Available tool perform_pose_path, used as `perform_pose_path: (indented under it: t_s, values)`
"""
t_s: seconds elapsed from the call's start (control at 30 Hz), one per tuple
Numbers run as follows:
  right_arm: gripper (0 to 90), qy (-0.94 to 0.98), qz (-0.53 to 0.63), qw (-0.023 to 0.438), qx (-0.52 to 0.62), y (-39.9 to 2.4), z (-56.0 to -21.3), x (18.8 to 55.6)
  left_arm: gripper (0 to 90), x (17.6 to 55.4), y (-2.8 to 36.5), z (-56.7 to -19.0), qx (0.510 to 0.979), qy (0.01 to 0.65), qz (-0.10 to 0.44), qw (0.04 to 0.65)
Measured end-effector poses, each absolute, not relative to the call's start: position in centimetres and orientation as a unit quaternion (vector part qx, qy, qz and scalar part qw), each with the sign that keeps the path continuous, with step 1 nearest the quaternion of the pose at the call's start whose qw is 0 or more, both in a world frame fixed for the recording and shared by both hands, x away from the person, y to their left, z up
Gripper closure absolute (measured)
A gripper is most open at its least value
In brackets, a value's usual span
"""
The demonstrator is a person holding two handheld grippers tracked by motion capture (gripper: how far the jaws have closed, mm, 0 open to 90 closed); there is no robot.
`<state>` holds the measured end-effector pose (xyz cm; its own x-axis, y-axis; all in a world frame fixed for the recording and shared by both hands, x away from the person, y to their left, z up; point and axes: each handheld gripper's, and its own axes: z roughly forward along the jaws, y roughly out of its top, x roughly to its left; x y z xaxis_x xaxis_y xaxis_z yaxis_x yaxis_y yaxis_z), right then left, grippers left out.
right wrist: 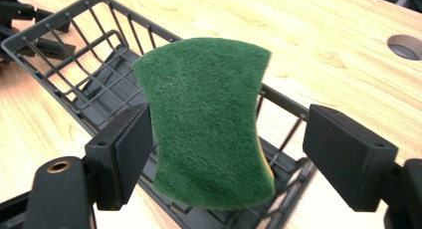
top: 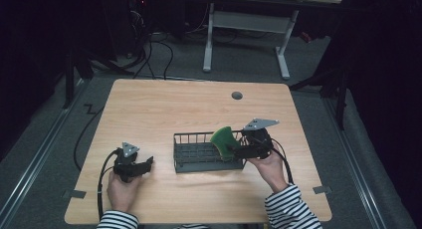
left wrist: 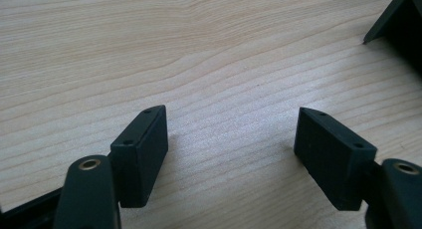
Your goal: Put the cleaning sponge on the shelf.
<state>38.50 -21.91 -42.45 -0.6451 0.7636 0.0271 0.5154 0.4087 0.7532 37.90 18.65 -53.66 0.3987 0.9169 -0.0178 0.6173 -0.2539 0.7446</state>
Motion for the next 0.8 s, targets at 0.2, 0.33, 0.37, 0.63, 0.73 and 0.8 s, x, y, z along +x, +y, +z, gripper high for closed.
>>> perform_pose_path:
  t_s: [0.2, 0.33, 0.37, 0.63, 0.73, 0.8]
  values:
    - [20.4, 0.815, 0.391, 0.169, 0.393, -22.8, -41.9, 38.0, 29.8, 37.9, 18.6, -53.7, 0.761, 0.504, 0.217, 0.346]
    - [21.3, 0.809, 0.394, 0.173, 0.399, -23.6, -41.5, 37.6, 29.8, 37.9, 18.7, -53.7, 0.761, 0.504, 0.216, 0.346]
    - [21.5, 0.806, 0.397, 0.174, 0.402, -23.9, -41.4, 37.5, 29.7, 37.9, 18.7, -53.7, 0.761, 0.504, 0.216, 0.346]
    - [23.3, 0.79, 0.409, 0.182, 0.419, -25.9, -40.7, 36.6, 29.7, 37.9, 18.7, -53.7, 0.761, 0.504, 0.216, 0.346]
    - [23.8, 0.783, 0.412, 0.179, 0.43, -26.9, -40.8, 36.3, 29.7, 37.9, 18.7, -53.7, 0.761, 0.504, 0.216, 0.346]
    - [24.0, 0.778, 0.413, 0.181, 0.438, -27.4, -40.9, 36.0, 29.7, 37.9, 18.7, -53.7, 0.761, 0.504, 0.216, 0.346]
